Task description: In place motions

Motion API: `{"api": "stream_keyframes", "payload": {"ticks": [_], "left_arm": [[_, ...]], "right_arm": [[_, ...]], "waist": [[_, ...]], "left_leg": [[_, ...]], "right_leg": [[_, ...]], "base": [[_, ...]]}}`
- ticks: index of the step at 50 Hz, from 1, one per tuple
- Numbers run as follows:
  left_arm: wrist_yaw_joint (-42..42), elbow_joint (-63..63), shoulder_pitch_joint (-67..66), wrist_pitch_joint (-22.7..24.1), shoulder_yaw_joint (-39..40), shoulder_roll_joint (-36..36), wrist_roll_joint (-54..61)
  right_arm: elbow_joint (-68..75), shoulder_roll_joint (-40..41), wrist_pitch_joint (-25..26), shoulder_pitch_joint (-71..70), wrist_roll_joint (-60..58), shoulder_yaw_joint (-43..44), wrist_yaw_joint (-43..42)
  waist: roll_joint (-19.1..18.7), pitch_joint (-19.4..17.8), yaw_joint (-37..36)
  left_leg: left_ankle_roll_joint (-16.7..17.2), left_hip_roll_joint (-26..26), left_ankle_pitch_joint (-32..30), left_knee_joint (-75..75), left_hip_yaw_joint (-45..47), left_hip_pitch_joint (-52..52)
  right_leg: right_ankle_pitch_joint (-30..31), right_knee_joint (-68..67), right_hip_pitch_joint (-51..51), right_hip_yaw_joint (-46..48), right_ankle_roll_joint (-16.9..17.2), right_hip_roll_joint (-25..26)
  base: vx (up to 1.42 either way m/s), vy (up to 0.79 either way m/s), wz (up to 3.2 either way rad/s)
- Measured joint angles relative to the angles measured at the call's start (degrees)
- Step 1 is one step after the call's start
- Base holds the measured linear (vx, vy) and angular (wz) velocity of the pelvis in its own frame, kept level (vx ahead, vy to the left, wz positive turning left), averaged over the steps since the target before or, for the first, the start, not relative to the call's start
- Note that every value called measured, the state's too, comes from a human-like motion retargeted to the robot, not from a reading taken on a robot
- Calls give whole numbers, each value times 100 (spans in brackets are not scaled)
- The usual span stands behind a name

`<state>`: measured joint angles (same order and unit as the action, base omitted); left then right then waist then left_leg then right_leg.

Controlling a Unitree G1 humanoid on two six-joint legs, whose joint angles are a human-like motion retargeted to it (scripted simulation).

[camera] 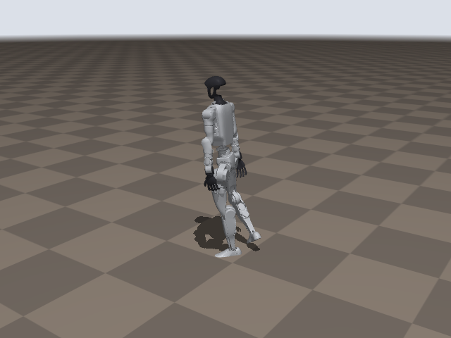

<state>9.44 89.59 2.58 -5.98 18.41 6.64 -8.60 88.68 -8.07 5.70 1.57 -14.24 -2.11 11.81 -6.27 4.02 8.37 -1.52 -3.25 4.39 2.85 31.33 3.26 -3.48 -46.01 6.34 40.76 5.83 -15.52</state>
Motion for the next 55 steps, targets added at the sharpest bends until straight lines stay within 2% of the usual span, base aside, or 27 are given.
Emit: {"api": "stream_keyframes", "payload": {"ticks": [4, 8, 13, 15, 17, 20, 25, 29, 37, 44, 55], "left_arm": [[32, 30, 135, -22, -86, 99, -2], [35, -25, 132, -30, -91, 156, -108], [-91, 64, 67, -25, -128, 96, -70], [-83, 117, 9, -34, -116, 39, -56], [-54, 175, -65, -55, -77, 4, -88], [-56, 265, -203, -111, 13, -49, -254], [-83, 306, -357, -19, -72, -187, -94], [36, 315, -422, -153, -97, -134, -468], [75, 194, -338, -170, -82, -107, -379], [111, 6, -270, -130, -45, -116, -247], [63, -1, -304, -99, -62, -130, -188]], "right_arm": [[62, -14, 22, -24, 96, 23, -13], [37, 33, 20, 53, -38, -63, 30], [-3, 82, 43, 128, -310, -134, 142], [-15, 74, 57, 125, -406, -179, 177], [-8, 78, 85, 92, -496, -212, 197], [31, 117, 132, 37, -526, -194, 215], [-268, 187, 74, -133, -324, -205, 215], [-546, 318, 1, -173, -215, -284, 251], [-873, 433, -104, -209, -340, -494, 415], [-592, 430, -66, -185, -552, -570, 363], [69, 280, 72, -26, -453, -305, 244]], "waist": [[-24, -166, 262], [111, -179, 429], [396, -249, 519], [541, -272, 589], [710, -237, 651], [795, 77, 317], [710, 119, 324], [698, 346, 433], [726, 420, 339], [767, 589, 309], [753, 589, 304]], "left_leg": [[-47, -40, -74, -37, -349, 142], [-51, 73, -129, -35, -653, 225], [-81, 388, -140, -49, -1032, 112], [-106, 591, -120, -57, -1183, 6], [-116, 815, -101, -33, -1297, -125], [-77, 873, -85, -3, -1110, -57], [-44, 856, -72, 27, -1272, -157], [-3, 874, -80, 7, -1441, -127], [53, 808, -108, -15, -1538, -257], [132, 782, -146, -26, -1613, -167], [129, 718, -106, -103, -1709, -121]], "right_leg": [[-190, -159, 543, -602, -33, 322], [-352, 284, 976, -1164, 107, 658], [-487, 1957, 920, -2047, 387, 1127], [-391, 2879, 697, -2268, 377, 1172], [166, 3625, 437, -2103, 182, 1096], [129, 3877, 298, -1806, 325, 989], [327, 4305, 64, -1612, 287, 1137], [289, 4404, -12, -1435, 229, 1166], [165, 4360, -186, -1201, 162, 1212], [102, 4378, -161, -1085, 106, 1227], [50, 4374, -192, -1059, -7, 1297]], "base": [[-9, -24, 73], [-2, -23, 71], [-1, -18, 80], [4, -9, 87], [11, -5, 47], [8, -2, -26], [-3, -1, 17], [6, 0, 38], [-2, -1, 25], [-7, 1, 16], [-10, 4, 4]]}}
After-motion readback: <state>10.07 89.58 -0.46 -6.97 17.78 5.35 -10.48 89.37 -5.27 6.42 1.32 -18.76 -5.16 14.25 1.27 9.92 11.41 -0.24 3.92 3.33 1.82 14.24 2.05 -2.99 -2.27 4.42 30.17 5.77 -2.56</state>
